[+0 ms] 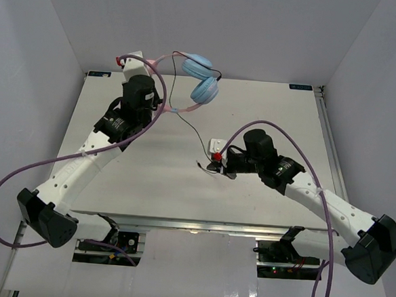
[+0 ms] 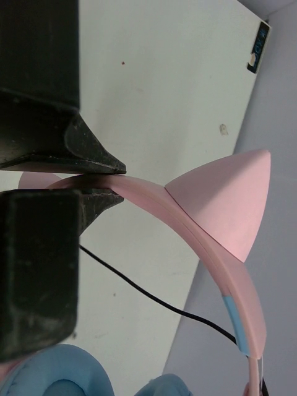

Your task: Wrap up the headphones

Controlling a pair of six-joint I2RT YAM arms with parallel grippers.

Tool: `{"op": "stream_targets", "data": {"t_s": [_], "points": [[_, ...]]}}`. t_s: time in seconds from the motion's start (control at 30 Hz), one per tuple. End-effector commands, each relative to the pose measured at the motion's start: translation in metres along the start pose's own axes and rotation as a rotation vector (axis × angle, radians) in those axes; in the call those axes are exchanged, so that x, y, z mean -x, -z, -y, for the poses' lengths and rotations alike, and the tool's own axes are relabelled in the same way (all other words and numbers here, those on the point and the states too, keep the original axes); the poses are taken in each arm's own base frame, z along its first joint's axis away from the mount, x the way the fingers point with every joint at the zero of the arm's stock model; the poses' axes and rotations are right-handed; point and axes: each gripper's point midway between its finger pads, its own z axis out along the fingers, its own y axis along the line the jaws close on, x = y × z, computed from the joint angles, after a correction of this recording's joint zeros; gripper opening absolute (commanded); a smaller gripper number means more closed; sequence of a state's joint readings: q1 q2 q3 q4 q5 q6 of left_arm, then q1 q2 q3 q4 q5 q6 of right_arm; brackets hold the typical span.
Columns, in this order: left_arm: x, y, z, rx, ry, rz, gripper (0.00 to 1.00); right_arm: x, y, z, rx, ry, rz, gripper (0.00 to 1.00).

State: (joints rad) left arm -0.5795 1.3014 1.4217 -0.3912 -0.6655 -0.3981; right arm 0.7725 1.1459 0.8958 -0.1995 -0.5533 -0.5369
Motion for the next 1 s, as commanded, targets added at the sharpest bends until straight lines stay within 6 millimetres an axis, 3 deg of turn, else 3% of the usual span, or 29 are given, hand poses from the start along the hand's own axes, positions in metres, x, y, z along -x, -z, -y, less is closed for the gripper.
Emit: {"op": "stream_targets", "data": {"t_s": [0.0,0.13,0.37,0.5,0.63,0.83,0.97], "points": [[-0.002,-0.008,-0.012,-0.013,0.087,0.005,0.0,-0.007,0.027,0.028,-0.152,0.184,-0.153,0.08],[-0.046,-0.033,-0.011,-0.014,0.059,-0.1,0.0,0.01,0.027,0.033,-0.182,0.344,-0.211,0.08],[-0.13,-0.049,-0.003,-0.065,-0.005,-0.309,0.0,0.055,0.047,0.094,-0.428,0.497,-0.27,0.08],[-0.153,-0.039,-0.013,-0.075,-0.042,-0.361,0.0,0.059,0.059,0.121,-0.572,0.55,-0.326,0.08],[-0.164,-0.027,-0.017,-0.122,-0.076,-0.39,0.0,0.06,0.059,0.129,-0.609,0.564,-0.334,0.08],[-0.194,0.008,-0.001,-0.34,-0.12,-0.511,0.0,0.053,0.063,0.15,-0.713,0.619,-0.395,0.08],[-0.189,0.036,0.01,-0.481,-0.122,-0.518,0.0,0.049,0.055,0.153,-0.689,0.552,-0.33,0.08]]}}
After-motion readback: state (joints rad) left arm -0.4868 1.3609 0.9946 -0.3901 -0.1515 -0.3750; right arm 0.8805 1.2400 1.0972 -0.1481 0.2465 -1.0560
